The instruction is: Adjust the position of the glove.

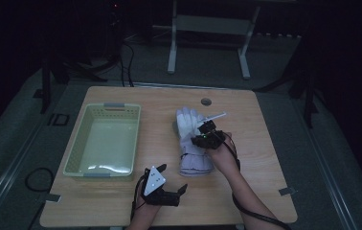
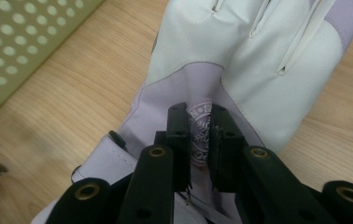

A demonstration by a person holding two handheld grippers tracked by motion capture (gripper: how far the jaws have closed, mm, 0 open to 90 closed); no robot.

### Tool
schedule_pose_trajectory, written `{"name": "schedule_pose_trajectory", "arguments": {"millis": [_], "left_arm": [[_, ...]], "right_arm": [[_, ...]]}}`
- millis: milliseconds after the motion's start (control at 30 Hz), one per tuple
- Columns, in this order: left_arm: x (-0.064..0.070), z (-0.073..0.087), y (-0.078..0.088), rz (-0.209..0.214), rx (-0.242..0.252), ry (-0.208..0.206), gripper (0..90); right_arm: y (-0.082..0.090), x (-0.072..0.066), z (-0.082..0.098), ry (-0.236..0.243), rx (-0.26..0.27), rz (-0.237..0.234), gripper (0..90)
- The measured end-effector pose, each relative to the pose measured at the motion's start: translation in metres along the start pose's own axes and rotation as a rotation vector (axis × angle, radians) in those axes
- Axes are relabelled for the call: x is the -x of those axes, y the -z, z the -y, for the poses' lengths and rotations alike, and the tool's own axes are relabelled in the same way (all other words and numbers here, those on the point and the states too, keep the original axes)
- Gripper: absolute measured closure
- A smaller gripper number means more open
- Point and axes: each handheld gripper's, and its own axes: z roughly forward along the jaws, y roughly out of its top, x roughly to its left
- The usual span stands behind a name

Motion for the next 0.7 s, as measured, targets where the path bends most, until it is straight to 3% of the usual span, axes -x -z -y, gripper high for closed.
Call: {"name": "schedule_pose_trajectory", "arguments": {"millis": [233,400,500,633,700], "left_arm": [[0.0,0.0,0.0,0.001,0.003,0.003,0.0],[0.0,0.0,0.0,0.002,0.002,0.004,0.0],[0.0,0.0,0.0,0.001,0.002,0.004,0.0],[-0.001,0.0,0.0,0.001,0.001,0.007,0.0],[-0.001,0.0,0.0,0.004,0.001,0.016,0.0]], "right_arm": [[-0.017,0.002,0.008,-0.014,-0.032,-0.007,79.6],[-0.011,0.004,0.011,0.004,-0.05,0.026,79.5],[-0.011,0.007,0.014,-0.006,-0.052,0.021,78.4],[-0.01,0.007,0.015,0.009,-0.027,0.009,67.6],[-0.007,0.007,0.016,0.037,-0.007,-0.006,58.0]]}}
